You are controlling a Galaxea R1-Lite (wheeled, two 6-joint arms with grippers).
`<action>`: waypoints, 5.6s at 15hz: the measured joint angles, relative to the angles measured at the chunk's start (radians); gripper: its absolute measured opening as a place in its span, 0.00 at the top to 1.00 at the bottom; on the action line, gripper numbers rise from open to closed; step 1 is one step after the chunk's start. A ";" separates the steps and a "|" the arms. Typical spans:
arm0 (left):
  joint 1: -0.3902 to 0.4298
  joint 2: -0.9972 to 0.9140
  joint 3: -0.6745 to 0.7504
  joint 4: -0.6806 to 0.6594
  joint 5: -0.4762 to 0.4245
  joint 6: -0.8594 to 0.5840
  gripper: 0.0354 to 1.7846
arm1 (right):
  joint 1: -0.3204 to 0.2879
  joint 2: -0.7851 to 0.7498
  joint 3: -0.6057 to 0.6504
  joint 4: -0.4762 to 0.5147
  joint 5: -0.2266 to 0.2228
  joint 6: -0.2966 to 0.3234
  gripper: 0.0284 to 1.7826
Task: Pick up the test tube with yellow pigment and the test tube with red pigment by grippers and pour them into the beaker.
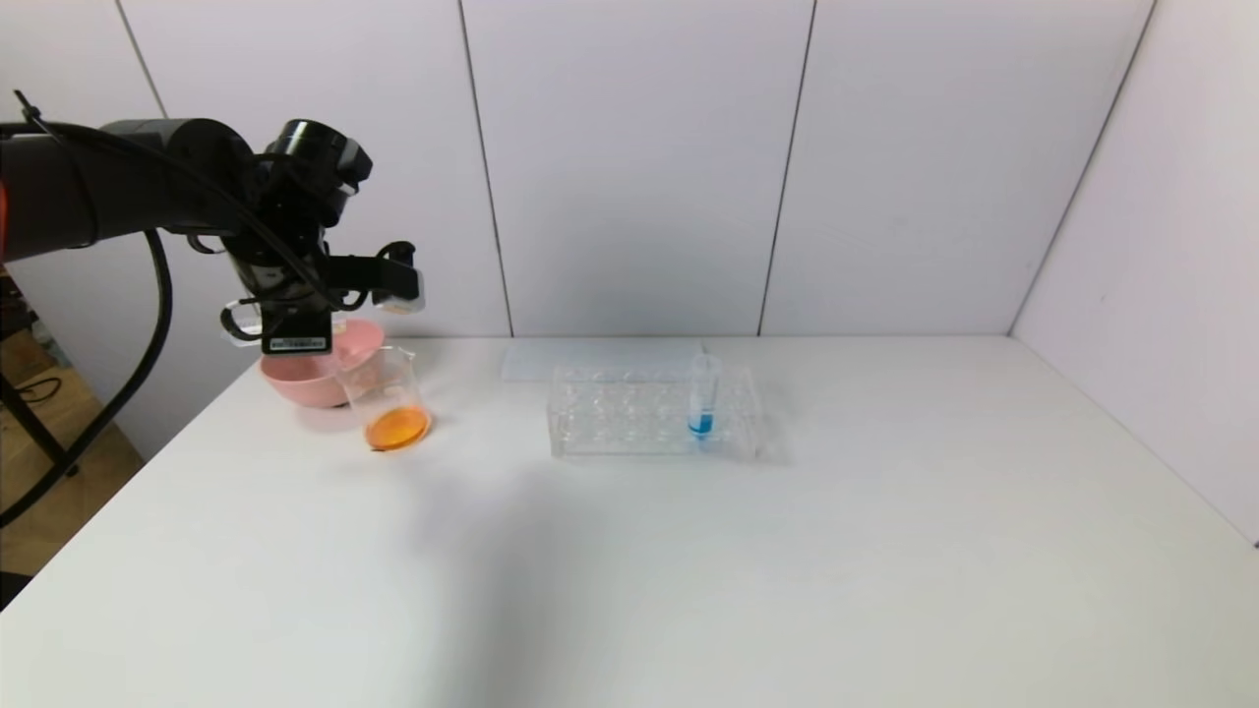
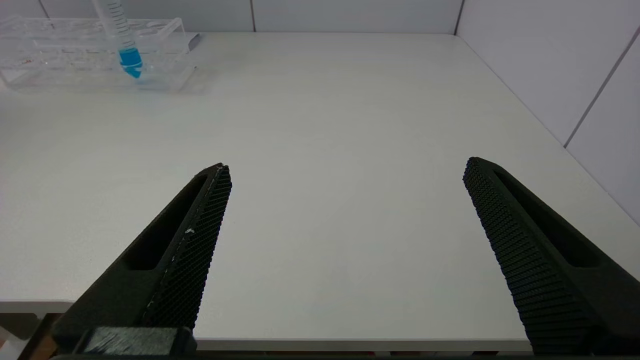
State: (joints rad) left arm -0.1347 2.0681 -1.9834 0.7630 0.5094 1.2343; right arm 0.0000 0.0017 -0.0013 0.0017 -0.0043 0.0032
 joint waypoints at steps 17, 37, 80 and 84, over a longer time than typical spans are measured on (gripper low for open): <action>0.248 -0.158 0.098 -0.256 -0.815 -0.688 0.78 | 0.000 0.000 0.000 0.000 0.000 0.000 0.05; 0.358 0.041 0.273 -0.840 -0.837 -1.204 0.78 | 0.000 0.000 0.000 0.000 0.000 0.000 0.05; 0.398 0.171 0.268 -0.886 -0.848 -1.206 0.02 | 0.000 0.000 0.000 0.000 0.000 0.000 0.05; 0.398 0.149 0.277 -0.886 -0.848 -1.206 0.01 | 0.000 0.000 0.000 0.000 0.000 0.000 0.05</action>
State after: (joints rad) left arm 0.2634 2.2172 -1.7068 -0.1234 -0.3385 0.0287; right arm 0.0000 0.0017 -0.0013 0.0017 -0.0043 0.0028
